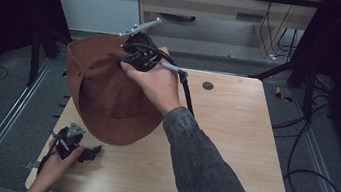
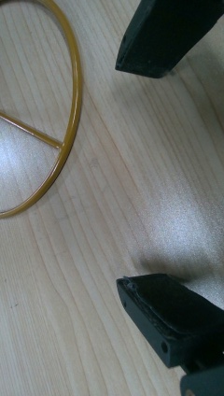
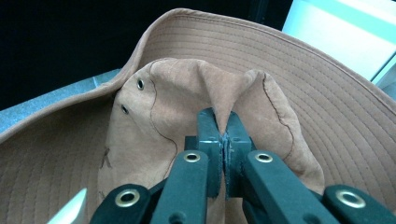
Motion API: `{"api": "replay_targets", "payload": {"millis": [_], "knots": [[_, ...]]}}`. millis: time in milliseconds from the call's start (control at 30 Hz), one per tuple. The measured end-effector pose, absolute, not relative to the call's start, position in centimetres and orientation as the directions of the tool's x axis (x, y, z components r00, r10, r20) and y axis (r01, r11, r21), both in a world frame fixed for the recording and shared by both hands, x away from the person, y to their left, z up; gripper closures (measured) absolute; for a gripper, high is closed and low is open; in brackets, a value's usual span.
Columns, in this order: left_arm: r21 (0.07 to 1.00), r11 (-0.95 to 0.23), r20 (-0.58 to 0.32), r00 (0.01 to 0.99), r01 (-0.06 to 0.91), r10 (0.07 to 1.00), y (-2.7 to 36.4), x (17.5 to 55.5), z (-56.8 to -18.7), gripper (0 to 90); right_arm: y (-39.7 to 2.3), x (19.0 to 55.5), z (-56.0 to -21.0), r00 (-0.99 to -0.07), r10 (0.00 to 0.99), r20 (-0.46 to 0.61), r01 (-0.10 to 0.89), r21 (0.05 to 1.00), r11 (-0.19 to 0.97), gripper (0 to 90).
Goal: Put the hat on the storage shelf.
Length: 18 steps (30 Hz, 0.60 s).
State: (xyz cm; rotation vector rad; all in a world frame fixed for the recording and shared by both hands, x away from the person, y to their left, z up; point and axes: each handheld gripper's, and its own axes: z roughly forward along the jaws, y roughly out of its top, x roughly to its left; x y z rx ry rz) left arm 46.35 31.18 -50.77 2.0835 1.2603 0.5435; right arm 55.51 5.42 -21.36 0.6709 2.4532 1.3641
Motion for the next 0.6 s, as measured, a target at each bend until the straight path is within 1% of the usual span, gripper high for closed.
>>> {"api": "replay_targets", "payload": {"millis": [167, 600], "knots": [[0.701, -0.339, 0.022, 0.456, 0.627, 0.890, 31.2, 46.3, -50.8, 0.0, 5.7, 55.7, -21.3, -0.862, 0.507, 0.004, 0.271, 0.849, 0.454, 88.8], [0.700, -0.340, 0.023, 0.456, 0.628, 0.890, 31.2, 46.3, -50.8, 0.0, 6.7, 56.2, -22.4, -0.865, 0.502, 0.016, 0.287, 0.836, 0.467, 88.7]]}}
